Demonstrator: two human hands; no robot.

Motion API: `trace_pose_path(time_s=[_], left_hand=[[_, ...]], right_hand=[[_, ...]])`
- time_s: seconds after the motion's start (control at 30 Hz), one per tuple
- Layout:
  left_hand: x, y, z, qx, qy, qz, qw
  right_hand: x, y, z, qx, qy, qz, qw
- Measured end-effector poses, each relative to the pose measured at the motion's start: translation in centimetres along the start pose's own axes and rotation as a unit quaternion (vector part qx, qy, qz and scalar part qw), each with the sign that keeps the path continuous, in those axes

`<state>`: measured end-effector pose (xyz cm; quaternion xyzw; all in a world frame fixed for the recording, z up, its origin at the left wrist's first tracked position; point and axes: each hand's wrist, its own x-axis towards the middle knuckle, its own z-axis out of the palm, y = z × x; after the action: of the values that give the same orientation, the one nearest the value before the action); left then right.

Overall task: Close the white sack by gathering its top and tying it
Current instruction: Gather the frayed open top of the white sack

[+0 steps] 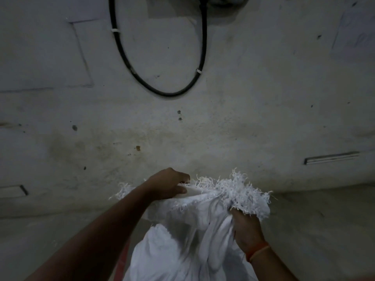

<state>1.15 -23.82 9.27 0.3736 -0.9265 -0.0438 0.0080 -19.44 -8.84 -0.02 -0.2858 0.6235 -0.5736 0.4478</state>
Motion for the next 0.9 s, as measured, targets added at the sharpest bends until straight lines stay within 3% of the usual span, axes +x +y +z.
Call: trace_pose_path(time_s=[0.1, 0.17, 0.4, 0.47, 0.57, 0.63, 0.77, 0.9], left_hand=[[-0.3, 0.0, -0.2, -0.014, 0.034, -0.015, 0.999], [-0.7, 0.3, -0.2, -0.045, 0.055, -0.017, 0.997], [-3.1, 0.2, -1.9, -0.199, 0.023, 0.02, 0.98], [-3.4, 0.3, -2.3, -0.158, -0.008, 0.033, 0.987], [-2.5, 0.3, -1.1, 0.027, -0.03, 0.017, 0.999], [-1.7, -0.1, -0.4, 0.02, -0.008, -0.013, 1.0], [-0.5, -1.5, -0.3, -0.126, 0.113, -0.107, 0.98], [0.4, -1.9, 0.1, -0.17, 0.19, -0.125, 0.959]], right_hand=[[0.4, -0.7, 1.6, 0.027, 0.007, -0.016, 0.999], [0.5, -1.5, 2.7, 0.046, 0.015, -0.104, 0.993], [1.7, -1.9, 4.1, 0.073, 0.022, -0.173, 0.982], [2.4, -1.7, 4.4, 0.097, 0.027, -0.159, 0.982], [3.8, -0.3, 4.6, 0.113, 0.015, -0.127, 0.985], [4.1, 0.4, 4.8, 0.106, -0.01, -0.118, 0.987], [4.3, 0.6, 5.0, 0.181, -0.045, -0.142, 0.972], [5.4, 0.4, 5.5, 0.177, -0.107, -0.113, 0.972]])
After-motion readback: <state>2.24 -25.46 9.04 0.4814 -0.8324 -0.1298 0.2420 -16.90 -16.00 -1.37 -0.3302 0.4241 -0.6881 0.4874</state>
